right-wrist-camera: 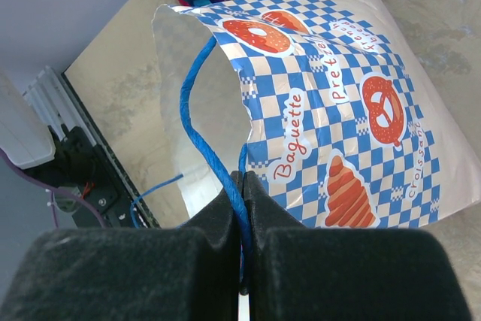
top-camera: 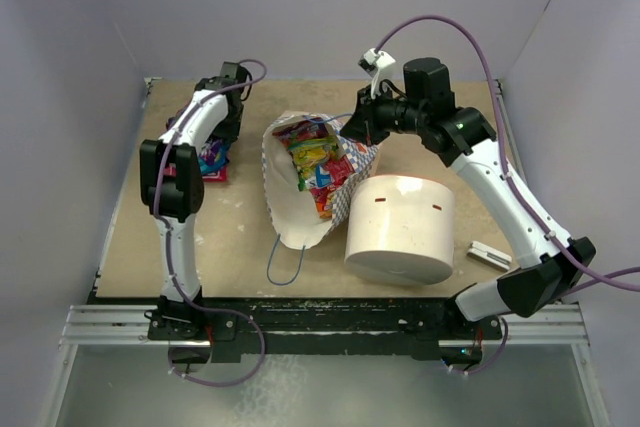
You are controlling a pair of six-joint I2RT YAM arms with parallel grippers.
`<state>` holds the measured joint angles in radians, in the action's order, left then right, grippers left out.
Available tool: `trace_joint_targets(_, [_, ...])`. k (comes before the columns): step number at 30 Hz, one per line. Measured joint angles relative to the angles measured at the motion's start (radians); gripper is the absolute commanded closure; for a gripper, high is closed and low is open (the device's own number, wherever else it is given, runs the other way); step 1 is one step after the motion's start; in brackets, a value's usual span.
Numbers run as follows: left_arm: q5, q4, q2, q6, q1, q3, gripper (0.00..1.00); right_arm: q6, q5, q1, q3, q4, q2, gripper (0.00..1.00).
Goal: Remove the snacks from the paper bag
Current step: Place the snack at the center of the board.
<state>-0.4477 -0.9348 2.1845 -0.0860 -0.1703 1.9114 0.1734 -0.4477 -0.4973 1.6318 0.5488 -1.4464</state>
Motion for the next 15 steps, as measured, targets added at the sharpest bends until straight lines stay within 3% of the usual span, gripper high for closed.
trace_joint_targets(10, [0.098, -0.016, -0.250, -0.076, 0.000, -0.009, 0.33, 0.026, -0.016, 0.000, 0.000, -0.001, 0.000, 1.00])
trace_joint_targets(15, [0.246, -0.001, -0.497, -0.180, 0.000, -0.151, 0.33, 0.044, -0.016, 0.000, 0.000, -0.001, 0.000, 1.00])
